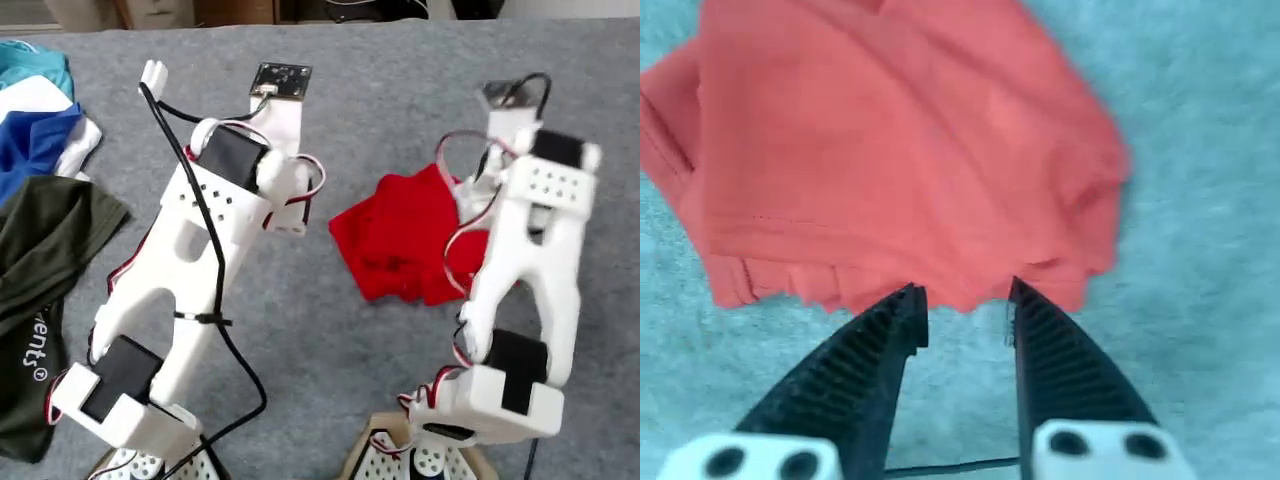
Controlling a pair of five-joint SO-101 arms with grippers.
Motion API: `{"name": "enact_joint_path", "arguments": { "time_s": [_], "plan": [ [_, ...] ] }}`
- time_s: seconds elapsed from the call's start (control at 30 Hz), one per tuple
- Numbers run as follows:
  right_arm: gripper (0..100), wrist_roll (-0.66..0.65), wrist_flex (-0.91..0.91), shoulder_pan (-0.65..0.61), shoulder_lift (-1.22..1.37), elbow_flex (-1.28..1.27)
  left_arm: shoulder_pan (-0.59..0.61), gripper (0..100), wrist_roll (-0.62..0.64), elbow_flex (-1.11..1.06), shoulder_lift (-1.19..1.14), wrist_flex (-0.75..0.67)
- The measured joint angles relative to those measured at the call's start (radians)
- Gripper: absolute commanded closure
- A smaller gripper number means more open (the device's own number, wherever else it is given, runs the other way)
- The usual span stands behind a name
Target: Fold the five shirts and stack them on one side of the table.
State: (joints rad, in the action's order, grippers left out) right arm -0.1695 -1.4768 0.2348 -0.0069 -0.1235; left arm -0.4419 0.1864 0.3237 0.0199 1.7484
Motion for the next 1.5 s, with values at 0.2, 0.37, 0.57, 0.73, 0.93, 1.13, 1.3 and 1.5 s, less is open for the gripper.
{"name": "enact_joint_path", "arguments": {
  "time_s": [0.2,0.37,0.57,0.73,0.93,1.13,1.3,1.5],
  "plan": [
    [84.2,0.11,0.127,-0.003,-0.048,-0.212,0.015,98,-0.002,0.0,0.002,0.0],
    [84.2,0.137,0.137,0.026,-0.048,-0.233,0.02,98,0.0,0.0,0.002,0.0],
    [84.2,0.15,0.178,0.058,-0.048,-0.281,0.02,98,0.0,0.0,0.002,0.0],
    [84.2,0.163,0.221,0.077,-0.048,-0.328,0.02,98,0.0,0.0,0.002,0.0],
    [84.2,0.163,0.304,0.077,-0.048,-0.391,0.02,98,0.0,0.0,0.002,0.0],
    [86.8,0.187,0.371,0.077,-0.048,-0.436,0.02,98,0.0,0.0,0.002,0.0],
    [99.2,0.201,0.381,0.077,-0.048,-0.436,0.02,98,0.0,0.0,0.002,0.0],
    [99.5,0.201,0.382,0.077,-0.048,-0.436,0.02,98,0.0,0.0,0.002,0.0]
  ]
}}
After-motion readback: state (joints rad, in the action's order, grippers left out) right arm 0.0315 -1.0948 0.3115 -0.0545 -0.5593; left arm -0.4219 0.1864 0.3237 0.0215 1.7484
